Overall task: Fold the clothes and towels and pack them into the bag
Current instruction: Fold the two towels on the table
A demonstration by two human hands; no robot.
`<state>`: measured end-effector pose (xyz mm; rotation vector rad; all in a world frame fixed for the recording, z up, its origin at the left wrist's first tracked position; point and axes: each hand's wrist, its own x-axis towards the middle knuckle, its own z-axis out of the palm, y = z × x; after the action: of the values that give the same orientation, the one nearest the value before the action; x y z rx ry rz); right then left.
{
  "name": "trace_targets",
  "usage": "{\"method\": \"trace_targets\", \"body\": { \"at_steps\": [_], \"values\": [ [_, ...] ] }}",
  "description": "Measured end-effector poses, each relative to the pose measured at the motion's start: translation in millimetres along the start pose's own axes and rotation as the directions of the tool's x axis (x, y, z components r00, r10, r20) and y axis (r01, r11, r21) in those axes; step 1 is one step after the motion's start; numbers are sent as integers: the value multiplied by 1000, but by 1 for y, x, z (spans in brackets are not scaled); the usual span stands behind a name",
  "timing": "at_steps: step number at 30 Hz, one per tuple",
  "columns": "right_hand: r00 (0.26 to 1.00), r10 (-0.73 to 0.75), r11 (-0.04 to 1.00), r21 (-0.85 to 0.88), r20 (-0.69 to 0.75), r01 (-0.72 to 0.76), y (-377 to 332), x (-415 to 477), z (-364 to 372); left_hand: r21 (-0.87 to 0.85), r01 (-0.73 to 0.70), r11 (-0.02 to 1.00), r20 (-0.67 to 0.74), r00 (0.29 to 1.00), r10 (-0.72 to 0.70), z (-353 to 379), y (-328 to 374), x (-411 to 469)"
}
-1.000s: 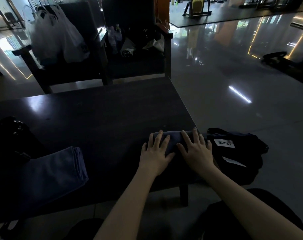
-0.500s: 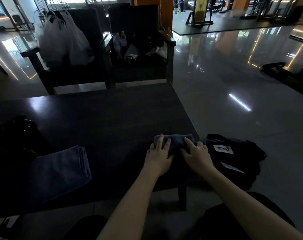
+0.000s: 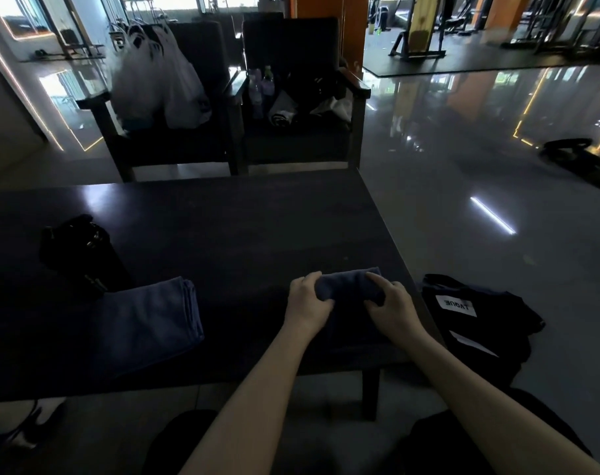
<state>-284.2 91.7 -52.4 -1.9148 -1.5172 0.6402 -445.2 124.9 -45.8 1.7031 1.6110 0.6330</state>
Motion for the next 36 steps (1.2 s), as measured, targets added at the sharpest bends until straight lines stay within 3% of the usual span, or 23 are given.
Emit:
{"method": "trace_targets", "body": {
  "at_steps": [10, 16, 27, 32, 36],
  "values": [
    [990, -141, 970, 201, 22, 133, -84, -4, 22, 36, -20, 999, -189, 982, 26, -100, -5, -25],
    [954, -263, 934, 284, 143, 215, -153, -19, 65, 56, 86, 995, -289, 955, -66, -177, -40, -50],
    [890, -356, 925, 244, 284, 292, -226, -27, 144, 47, 247, 968, -390, 896, -209, -245, -104, -72],
    [864, -331, 942, 178, 378, 283, -231, -26, 170, 3, 313, 950, -404, 869, -286, -243, -131, -72],
    [871, -319, 946, 177, 374, 271, -227, -24, 177, -46, 366, 929, -408, 842, -352, -234, -142, -66]
  ]
}}
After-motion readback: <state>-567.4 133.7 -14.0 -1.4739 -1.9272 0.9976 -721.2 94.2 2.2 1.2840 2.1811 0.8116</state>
